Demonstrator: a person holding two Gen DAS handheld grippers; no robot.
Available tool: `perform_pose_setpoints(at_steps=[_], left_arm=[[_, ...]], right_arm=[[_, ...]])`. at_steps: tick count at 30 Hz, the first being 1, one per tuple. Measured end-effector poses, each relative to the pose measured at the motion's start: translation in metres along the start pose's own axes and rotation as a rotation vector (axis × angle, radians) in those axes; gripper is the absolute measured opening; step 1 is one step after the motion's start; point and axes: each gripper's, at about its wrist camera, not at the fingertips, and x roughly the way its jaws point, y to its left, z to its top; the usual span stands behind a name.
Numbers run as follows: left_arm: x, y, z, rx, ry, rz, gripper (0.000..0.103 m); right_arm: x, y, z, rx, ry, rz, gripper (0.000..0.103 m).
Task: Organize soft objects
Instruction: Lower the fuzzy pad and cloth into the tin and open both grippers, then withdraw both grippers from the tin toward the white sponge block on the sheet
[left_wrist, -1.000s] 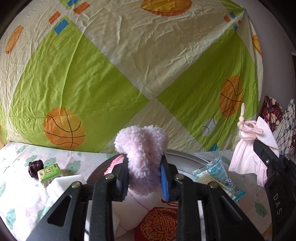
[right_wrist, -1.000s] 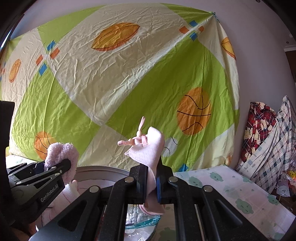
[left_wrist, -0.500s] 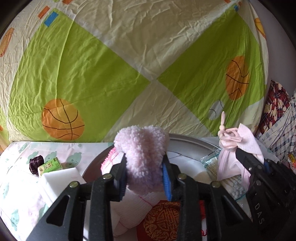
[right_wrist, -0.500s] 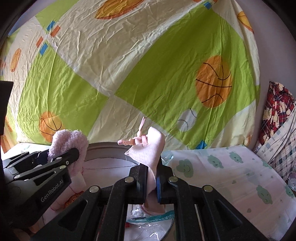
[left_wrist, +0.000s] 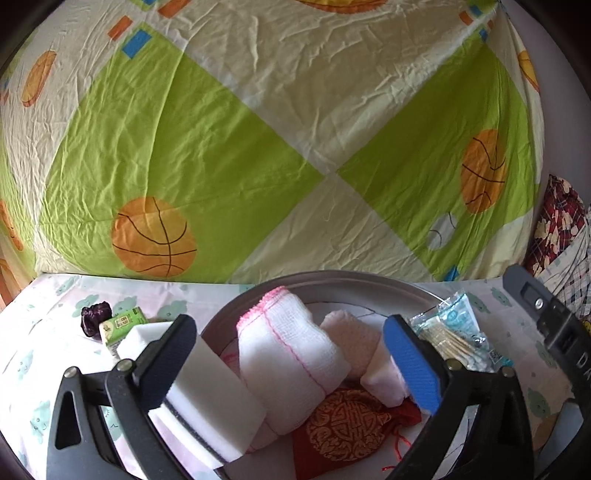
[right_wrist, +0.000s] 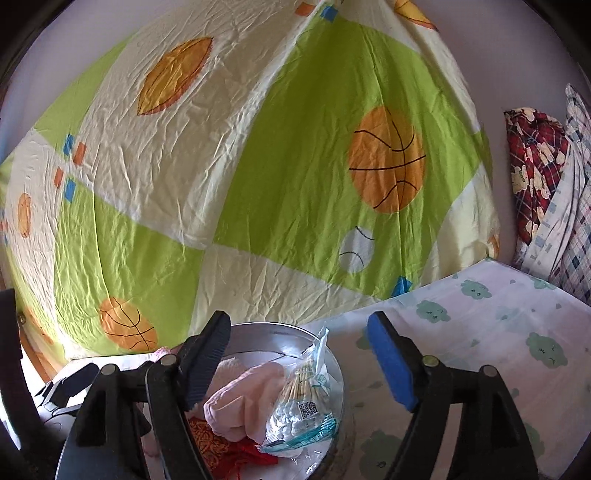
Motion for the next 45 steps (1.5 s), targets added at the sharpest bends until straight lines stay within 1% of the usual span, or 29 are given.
perform_pose_setpoints(at_steps=[3, 6, 9, 13, 14, 16, 21, 24, 28, 31, 33, 37, 39, 43, 45], left_arm=[[-0.002, 0.002, -0.005, 0.007, -0.003, 0.021, 0.103], [-0.008, 0.003, -0.008, 0.020, -0.012, 0.029, 0.103], [-0.016, 0.009, -0.010, 0.029, -0.044, 0.051, 0.103], [-0.027, 0.024, -0.012, 0.002, -0.097, 0.088, 0.103], [-0.028, 0.027, -0.013, -0.003, -0.103, 0.099, 0.103], [-0.030, 0.034, -0.015, -0.005, -0.106, 0.119, 0.103], [-0.032, 0.051, -0.022, -0.017, -0.098, 0.148, 0.103], [-0.034, 0.060, -0.024, -0.020, -0.105, 0.164, 0.103], [-0.039, 0.071, -0.029, 0.008, -0.128, 0.191, 0.103], [-0.040, 0.081, -0.032, 0.029, -0.130, 0.211, 0.103], [-0.042, 0.089, -0.034, 0.035, -0.131, 0.223, 0.103], [-0.044, 0.104, -0.036, 0.049, -0.132, 0.242, 0.103], [-0.044, 0.112, -0.037, 0.046, -0.130, 0.245, 0.103], [-0.044, 0.124, -0.039, 0.039, -0.122, 0.249, 0.103], [-0.043, 0.130, -0.040, 0.032, -0.109, 0.239, 0.103]], right_arm=[[-0.007, 0.001, 0.000, -0.004, -0.036, -0.042, 0.079], [-0.010, 0.000, -0.001, 0.003, -0.048, -0.068, 0.079], [-0.013, -0.003, -0.001, 0.010, -0.063, -0.092, 0.079], [-0.019, -0.001, -0.004, 0.010, -0.102, -0.122, 0.080], [-0.021, -0.001, -0.006, 0.012, -0.115, -0.126, 0.080], [-0.026, 0.002, -0.008, 0.009, -0.142, -0.139, 0.087], [-0.039, 0.018, -0.016, -0.054, -0.230, -0.168, 0.087], [-0.043, 0.028, -0.021, -0.093, -0.251, -0.172, 0.087], [-0.045, 0.045, -0.027, -0.178, -0.262, -0.182, 0.087], [-0.054, 0.053, -0.030, -0.211, -0.311, -0.202, 0.087], [-0.060, 0.055, -0.032, -0.207, -0.335, -0.215, 0.087], [-0.067, 0.056, -0.035, -0.139, -0.304, -0.193, 0.087], [-0.069, 0.060, -0.038, -0.137, -0.298, -0.196, 0.087], [-0.072, 0.069, -0.041, -0.163, -0.317, -0.226, 0.087], [-0.073, 0.071, -0.043, -0.152, -0.311, -0.225, 0.087]])
